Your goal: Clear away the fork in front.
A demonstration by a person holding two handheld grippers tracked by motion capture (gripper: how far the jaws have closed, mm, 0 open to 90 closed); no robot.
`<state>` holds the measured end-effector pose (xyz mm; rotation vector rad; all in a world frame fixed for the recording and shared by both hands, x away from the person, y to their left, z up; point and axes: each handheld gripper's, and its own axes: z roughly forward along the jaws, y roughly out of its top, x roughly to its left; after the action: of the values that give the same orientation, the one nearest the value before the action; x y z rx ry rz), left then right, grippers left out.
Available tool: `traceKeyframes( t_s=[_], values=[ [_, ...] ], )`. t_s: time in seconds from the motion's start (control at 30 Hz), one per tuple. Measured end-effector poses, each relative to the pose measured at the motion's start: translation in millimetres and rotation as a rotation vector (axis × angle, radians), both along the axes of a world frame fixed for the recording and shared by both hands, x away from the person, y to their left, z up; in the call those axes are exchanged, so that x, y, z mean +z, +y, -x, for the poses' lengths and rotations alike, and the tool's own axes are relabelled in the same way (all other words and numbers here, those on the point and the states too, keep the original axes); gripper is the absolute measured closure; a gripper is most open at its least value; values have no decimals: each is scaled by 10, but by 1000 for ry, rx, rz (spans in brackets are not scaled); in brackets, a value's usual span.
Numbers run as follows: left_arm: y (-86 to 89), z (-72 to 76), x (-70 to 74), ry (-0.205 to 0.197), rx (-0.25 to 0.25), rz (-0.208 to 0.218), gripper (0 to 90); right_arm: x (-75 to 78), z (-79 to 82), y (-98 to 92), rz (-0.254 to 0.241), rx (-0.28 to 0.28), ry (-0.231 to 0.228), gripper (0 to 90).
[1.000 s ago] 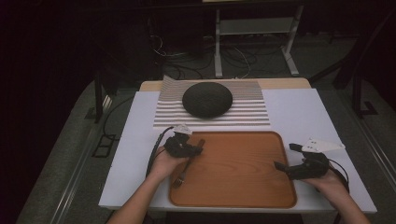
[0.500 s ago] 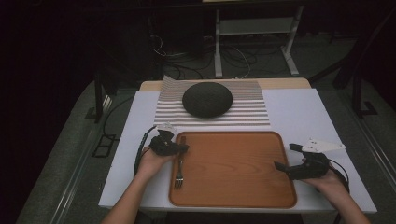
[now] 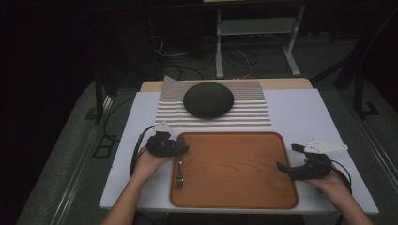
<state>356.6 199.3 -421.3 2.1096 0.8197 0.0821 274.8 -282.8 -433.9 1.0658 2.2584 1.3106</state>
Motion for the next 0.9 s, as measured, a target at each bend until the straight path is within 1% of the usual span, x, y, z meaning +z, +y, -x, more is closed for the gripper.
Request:
traceKeyframes(
  t_s=[0.03,0.13,0.27,0.3,0.33,0.43,0.5,0.57,0.7,0.77,0.9],
  values=[
    [41,57,47,-12,4,11,537,2,1,-2,-1,-1,0,45],
    [110,151,99,-41,10,31,437,7,3,-6,-1,-1,-3,45],
    [201,257,118,-79,7,52,317,4,2,2,0,3,-1,46],
    [201,257,118,-79,7,52,283,4,6,4,-1,4,1,45],
    [236,299,104,-89,10,52,244,4,7,3,-1,5,0,46],
    [274,359,76,-101,15,52,147,7,12,0,-1,5,-1,45],
    [289,388,55,-97,9,53,117,9,13,2,-2,5,-1,45],
    [295,415,26,-96,24,41,17,8,12,5,-1,6,0,46],
    [287,409,1,-93,27,41,0,4,10,13,2,10,2,45],
    [269,414,1,-100,10,35,0,2,12,17,4,11,2,45],
    [251,419,-2,-99,2,29,0,1,13,14,3,12,2,45]
  ],
)
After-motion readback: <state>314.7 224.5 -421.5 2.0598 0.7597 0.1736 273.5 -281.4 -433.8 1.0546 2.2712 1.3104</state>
